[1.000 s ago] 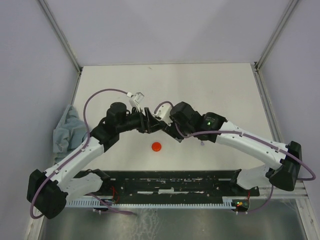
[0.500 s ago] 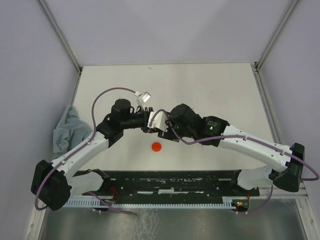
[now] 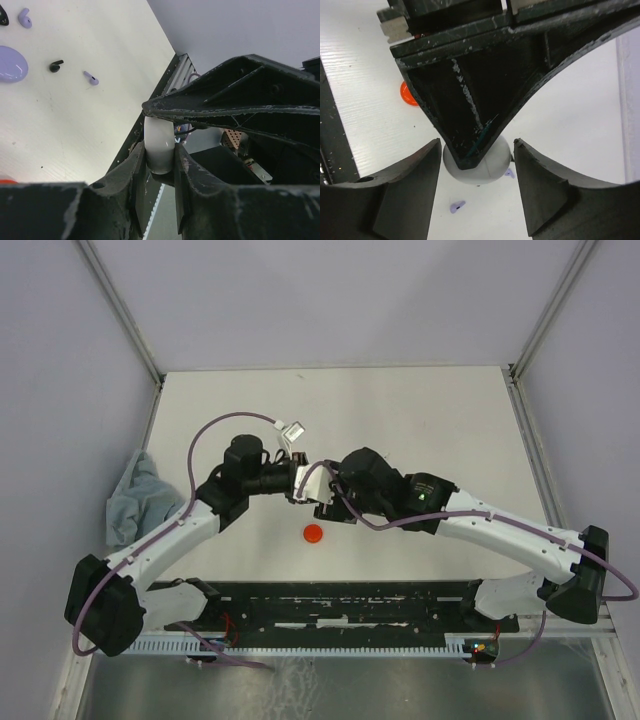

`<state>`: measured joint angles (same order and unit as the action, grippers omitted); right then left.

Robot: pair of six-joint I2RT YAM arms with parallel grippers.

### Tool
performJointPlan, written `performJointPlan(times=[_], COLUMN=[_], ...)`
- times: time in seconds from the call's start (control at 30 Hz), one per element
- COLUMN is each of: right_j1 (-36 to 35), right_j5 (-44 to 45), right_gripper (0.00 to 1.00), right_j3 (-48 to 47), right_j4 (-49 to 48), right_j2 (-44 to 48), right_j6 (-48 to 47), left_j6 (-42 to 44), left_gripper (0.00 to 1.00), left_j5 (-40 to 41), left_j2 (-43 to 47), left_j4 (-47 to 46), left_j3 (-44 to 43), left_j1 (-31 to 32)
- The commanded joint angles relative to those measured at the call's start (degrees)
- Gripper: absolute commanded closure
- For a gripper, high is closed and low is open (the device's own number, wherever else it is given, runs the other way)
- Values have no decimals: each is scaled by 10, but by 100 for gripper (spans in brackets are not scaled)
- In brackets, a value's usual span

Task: Insert the wireless bluetooth earbuds into the charging case
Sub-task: Pick up the charging case at the center of the board.

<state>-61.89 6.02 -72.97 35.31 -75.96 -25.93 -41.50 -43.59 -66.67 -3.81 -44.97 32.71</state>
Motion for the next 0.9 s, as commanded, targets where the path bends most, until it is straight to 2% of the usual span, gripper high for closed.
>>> performJointPlan(times=[0.0,0.2,0.43,0.63,0.87], right_j1=[-3,18,89,144,164], right_j5=[14,-23,-182,-305,-361], right_gripper=[28,15,14,15,18], right_j3=[3,5,32,56,46], right_j4=[-51,-48,-86,-128,-129], right_j2=[22,53,106,129,111], right_j6=[3,61,178,247,257], left_j6=[53,119,193,288,419], left_gripper=[79,79,83,88,95], left_j5=[5,60,83,47,-25], left_j2=[15,46,84,135,183], left_j4=[-2,7,-19,-65,-85], left_j3=[-25,-13,12,48,70], left_j1=[1,1,1,2,2])
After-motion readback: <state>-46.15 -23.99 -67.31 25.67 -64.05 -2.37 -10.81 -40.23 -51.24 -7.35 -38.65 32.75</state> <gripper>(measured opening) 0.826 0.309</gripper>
